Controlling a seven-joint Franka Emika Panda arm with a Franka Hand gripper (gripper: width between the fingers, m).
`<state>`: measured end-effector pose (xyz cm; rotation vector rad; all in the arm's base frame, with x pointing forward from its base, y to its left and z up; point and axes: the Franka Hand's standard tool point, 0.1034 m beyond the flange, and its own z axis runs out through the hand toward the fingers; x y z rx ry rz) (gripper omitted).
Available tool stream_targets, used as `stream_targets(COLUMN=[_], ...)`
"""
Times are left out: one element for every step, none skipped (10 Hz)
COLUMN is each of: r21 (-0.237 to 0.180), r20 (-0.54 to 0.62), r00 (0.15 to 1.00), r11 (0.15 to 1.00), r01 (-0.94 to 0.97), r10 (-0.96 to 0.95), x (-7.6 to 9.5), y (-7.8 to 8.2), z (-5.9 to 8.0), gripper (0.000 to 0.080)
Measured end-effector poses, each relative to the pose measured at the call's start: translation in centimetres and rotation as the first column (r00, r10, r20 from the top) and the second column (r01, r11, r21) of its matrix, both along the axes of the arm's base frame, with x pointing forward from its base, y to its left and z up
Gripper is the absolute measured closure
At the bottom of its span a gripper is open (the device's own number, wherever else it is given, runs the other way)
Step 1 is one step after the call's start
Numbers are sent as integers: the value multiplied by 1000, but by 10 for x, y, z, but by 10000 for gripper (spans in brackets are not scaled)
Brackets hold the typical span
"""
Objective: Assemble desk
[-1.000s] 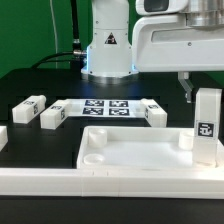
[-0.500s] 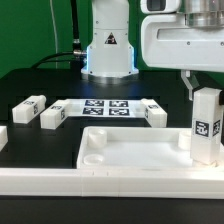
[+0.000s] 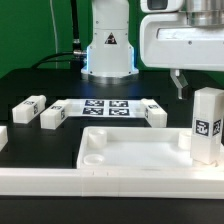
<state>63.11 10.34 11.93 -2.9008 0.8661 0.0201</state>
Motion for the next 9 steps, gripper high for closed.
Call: stream_targets(r21=[-2,-4,-8,-11,-14,-50,-88,-90,-97], r20=[8,15,25,31,36,40,56,55,55], r00=[997,991,975,958,942,894,848,821,781], r11=[997,991,975,958,943,894,849,821,781], r01=[-71,-131,-221,-285,-332,-445,-521,-563,-616], r10=[71,131,222,285,333,447,527,569,623], x=[0,0,0,0,0,0,3,1,1], y=[0,0,0,0,0,-1,1,2,3], z=[0,0,0,0,0,0,-2,-3,-3], gripper=[160,151,151,151,151,151,151,151,151])
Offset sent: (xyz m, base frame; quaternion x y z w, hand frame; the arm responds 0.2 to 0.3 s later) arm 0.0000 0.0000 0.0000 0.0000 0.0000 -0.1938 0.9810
